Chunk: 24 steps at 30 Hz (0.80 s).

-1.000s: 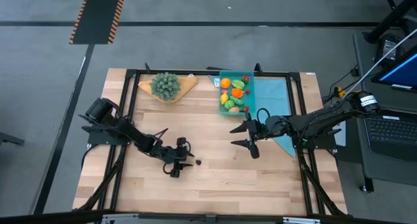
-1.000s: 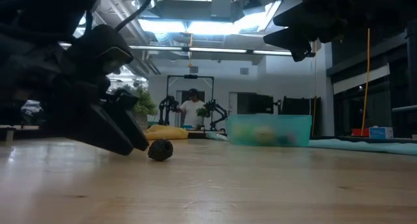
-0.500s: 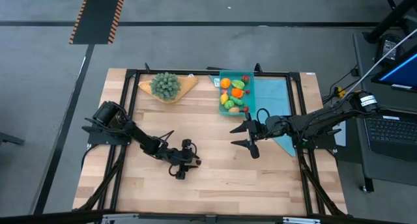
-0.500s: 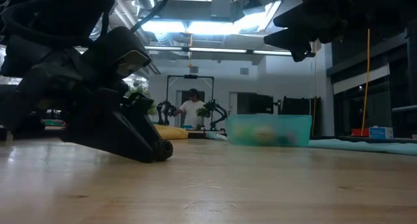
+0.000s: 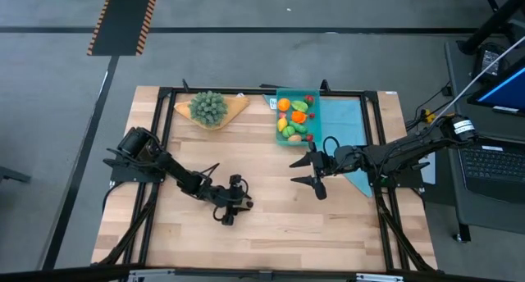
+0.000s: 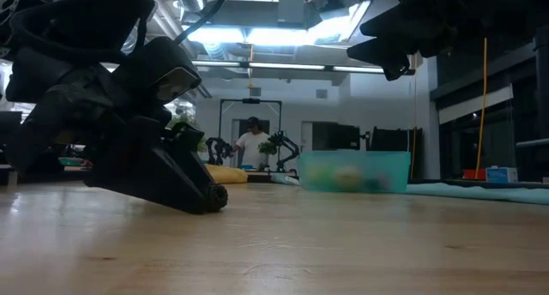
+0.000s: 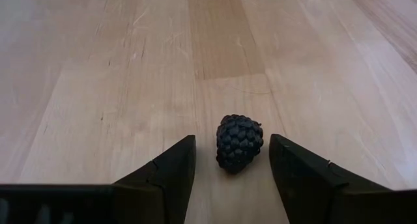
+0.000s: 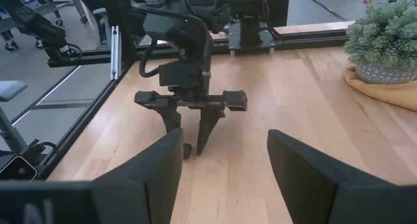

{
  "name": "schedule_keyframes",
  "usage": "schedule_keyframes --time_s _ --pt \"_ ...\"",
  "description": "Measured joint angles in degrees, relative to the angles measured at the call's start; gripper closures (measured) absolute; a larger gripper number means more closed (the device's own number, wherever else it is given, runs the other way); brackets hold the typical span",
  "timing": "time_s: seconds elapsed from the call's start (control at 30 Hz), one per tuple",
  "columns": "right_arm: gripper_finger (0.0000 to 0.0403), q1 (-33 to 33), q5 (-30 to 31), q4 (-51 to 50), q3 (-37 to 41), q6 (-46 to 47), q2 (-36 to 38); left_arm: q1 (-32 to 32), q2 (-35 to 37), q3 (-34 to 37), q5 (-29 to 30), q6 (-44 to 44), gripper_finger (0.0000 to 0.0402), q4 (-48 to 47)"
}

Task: Pick and placing Produce into tupperware
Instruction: Put the blackberry into the blue bin

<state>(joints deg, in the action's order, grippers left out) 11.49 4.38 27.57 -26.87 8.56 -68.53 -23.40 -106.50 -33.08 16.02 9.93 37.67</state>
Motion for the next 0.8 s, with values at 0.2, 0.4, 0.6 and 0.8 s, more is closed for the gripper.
schedule_keyframes --time_s 0.2,0.4,0.6,0.8 --pt "0.0179 0.0 0.0 0.0 0.0 0.0 0.0 0.0 0.0 0.0 -0.1 0.0 0.0229 0.1" --pt "0.0179 0.0 0.0 0.0 0.0 0.1 0.0 0.0 0.0 0.0 -0.3 0.0 0.0251 0.2" --pt "0.0179 0.0 0.0 0.0 0.0 0.1 0.0 0.1 0.0 0.0 -0.3 0.0 0.0268 0.2" --pt "0.0179 0.0 0.0 0.0 0.0 0.1 0.0 0.1 0.0 0.1 -0.3 0.0 0.0281 0.4"
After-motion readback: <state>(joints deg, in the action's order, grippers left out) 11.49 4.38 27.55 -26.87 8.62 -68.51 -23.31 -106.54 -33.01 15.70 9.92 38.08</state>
